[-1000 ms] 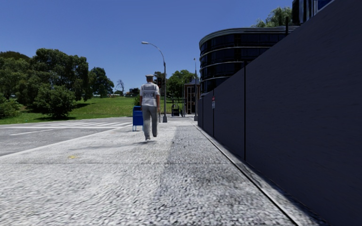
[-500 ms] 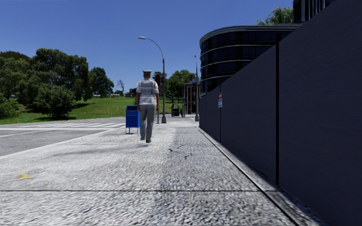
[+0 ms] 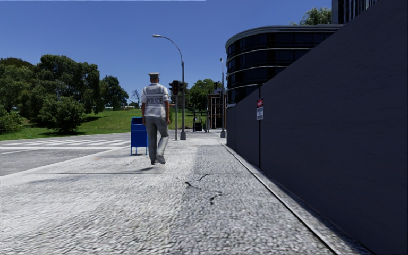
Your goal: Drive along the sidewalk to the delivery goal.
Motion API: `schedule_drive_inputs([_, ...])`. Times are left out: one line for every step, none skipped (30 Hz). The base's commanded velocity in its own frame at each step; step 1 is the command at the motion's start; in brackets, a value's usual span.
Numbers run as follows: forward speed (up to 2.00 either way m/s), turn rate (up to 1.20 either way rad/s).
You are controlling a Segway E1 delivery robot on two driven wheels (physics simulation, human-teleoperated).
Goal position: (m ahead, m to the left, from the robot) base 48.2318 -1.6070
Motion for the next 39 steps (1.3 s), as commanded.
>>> schedule_drive_inputs([2.00,0.00])
schedule_drive_inputs([2.00,0.00])
schedule_drive_inputs([2.00,0.00])
schedule_drive_inputs([2.00,0.00])
schedule_drive_inputs([2.00,0.00])
schedule_drive_inputs([2.00,0.00])
schedule_drive_inputs([2.00,0.00])
schedule_drive_inputs([2.00,0.00])
schedule_drive_inputs([2.00,0.00])
schedule_drive_inputs([2.00,0.00])
schedule_drive_inputs([2.00,0.00])
schedule_drive_inputs([2.00,0.00])
schedule_drive_inputs([2.00,0.00])
schedule_drive_inputs([2.00,0.00])
schedule_drive_inputs([2.00,0.00])
schedule_drive_inputs([2.00,0.00])
schedule_drive_inputs([2.00,0.00])
schedule_drive_inputs([2.00,0.00])
schedule_drive_inputs([2.00,0.00])
schedule_drive_inputs([2.00,0.00])
schedule_drive_inputs([2.00,0.00])
schedule_drive_inputs([2.00,0.00])
schedule_drive_inputs([2.00,0.00])
schedule_drive_inputs([2.00,0.00])
schedule_drive_inputs([2.00,0.00])
schedule_drive_inputs([2.00,0.00])
schedule_drive_inputs([2.00,0.00])
schedule_drive_inputs([2.00,0.00])
schedule_drive_inputs([2.00,0.00])
schedule_drive_inputs([2.00,0.00])
schedule_drive_inputs([2.00,0.00])
schedule_drive_inputs([2.00,0.00])
schedule_drive_inputs([2.00,0.00])
schedule_drive_inputs([2.00,0.00])
schedule_drive_inputs([2.00,0.00])
schedule_drive_inputs([2.00,0.00])
schedule_drive_inputs([2.00,0.00])
schedule_drive_inputs([2.00,0.00])
schedule_drive_inputs([2.00,0.00])
